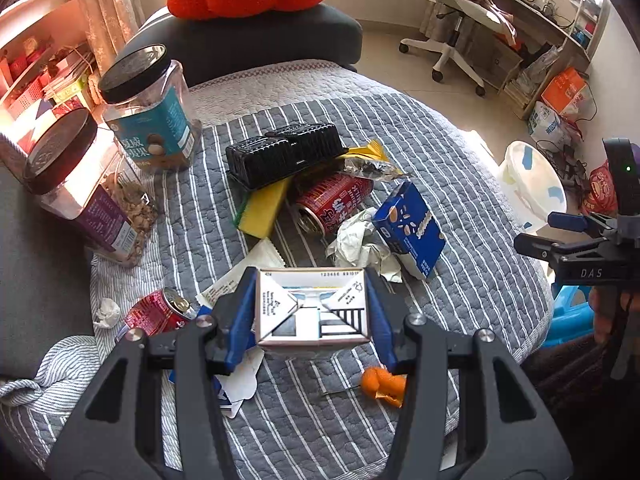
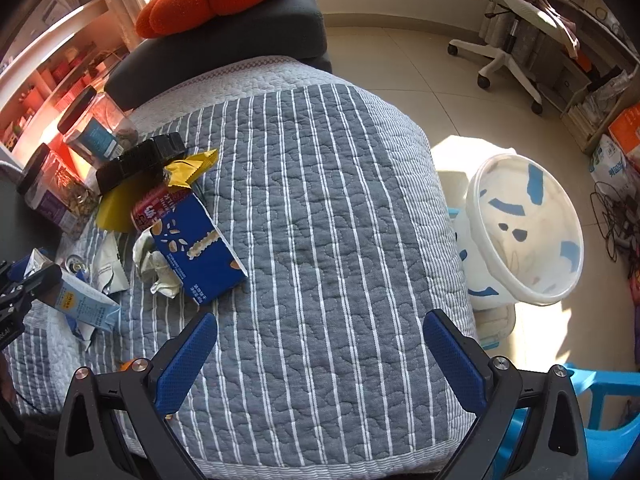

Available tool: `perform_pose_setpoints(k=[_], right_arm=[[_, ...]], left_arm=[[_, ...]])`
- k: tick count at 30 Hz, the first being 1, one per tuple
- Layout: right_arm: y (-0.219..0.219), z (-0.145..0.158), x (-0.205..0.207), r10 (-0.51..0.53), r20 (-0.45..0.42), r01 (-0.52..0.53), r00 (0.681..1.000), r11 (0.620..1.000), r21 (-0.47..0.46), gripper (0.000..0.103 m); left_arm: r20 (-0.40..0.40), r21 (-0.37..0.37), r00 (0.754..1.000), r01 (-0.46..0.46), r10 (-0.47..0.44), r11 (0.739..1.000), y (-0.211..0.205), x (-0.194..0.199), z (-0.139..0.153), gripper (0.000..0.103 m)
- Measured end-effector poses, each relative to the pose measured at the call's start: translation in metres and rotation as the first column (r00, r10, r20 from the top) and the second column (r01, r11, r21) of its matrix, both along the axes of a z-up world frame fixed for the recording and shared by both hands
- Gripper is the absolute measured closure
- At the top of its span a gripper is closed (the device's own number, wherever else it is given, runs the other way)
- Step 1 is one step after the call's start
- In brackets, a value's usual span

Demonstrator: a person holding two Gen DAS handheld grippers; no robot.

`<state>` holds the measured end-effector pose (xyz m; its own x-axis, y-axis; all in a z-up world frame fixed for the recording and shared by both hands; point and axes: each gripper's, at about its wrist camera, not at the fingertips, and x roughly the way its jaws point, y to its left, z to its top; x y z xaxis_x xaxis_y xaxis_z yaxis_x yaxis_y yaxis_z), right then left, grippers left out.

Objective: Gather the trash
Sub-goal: 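Lift the milk carton with the left tool while the right tool grasps the blue biscuit box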

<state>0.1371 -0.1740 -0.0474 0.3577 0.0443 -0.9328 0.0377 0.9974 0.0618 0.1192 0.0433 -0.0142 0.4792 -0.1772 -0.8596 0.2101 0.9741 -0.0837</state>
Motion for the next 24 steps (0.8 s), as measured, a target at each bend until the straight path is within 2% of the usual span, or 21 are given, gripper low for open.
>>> perform_pose_setpoints(k=[6,14,18,19,24], right_arm=[[0.051,-0.027,0.031,0.107,-0.014,-0.107,0.994,0.994,0.007,0.0],[0.092,-0.061,0.058,0.169,-0.051,-0.168,0.984,0.985,0.026,0.006],[0.097,-0.074,0.068,0.177,-0.072,-0.174,0.981,0.983,0.051,0.023],[0.097,-0.076,0.07,0.18,-0.079,-0.176,0.98,0.983,0.059,0.032],[0.098,-0.079,0.075,0.187,-0.088,-0.182,0.978,0.981,0.065,0.038]], left_arm=[[0.027,-0.069,0.998,-0.047,0.049,0.997,0.021,-0.003,0.008,0.05],[0.012,-0.118,0.997,-0.07,0.072,0.991,0.034,0.005,0.008,0.05],[0.015,-0.125,0.997,-0.071,0.073,0.99,0.036,0.007,0.009,0.05],[0.019,-0.125,0.997,-0.07,0.072,0.99,0.037,0.008,0.01,0.05],[0.042,-0.132,0.996,-0.074,0.08,0.988,0.038,0.008,0.015,0.05]])
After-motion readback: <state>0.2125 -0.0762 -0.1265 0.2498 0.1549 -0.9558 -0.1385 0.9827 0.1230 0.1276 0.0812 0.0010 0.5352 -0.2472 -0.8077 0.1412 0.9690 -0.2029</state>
